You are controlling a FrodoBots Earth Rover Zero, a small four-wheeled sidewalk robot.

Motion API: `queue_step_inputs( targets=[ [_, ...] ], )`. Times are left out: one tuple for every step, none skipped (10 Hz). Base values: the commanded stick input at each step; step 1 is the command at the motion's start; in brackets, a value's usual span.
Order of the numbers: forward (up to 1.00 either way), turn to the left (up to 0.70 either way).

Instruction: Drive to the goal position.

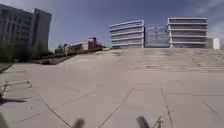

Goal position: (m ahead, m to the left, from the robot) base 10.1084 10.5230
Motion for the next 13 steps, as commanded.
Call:
queue_step_inputs(
  targets=[
    [0.7,0.0],
    [0.7,0.0],
    [0.7,0.0],
    [0.7,0.0],
    [0.7,0.0],
    [0.7,0.0],
    [0.7,0.0],
    [0.7,0.19],
    [0.7,0.31],
    [0.7,0.35],
    [0.7,0.35],
    [0.7,0.35],
    [0.7,0.35]
  ],
)
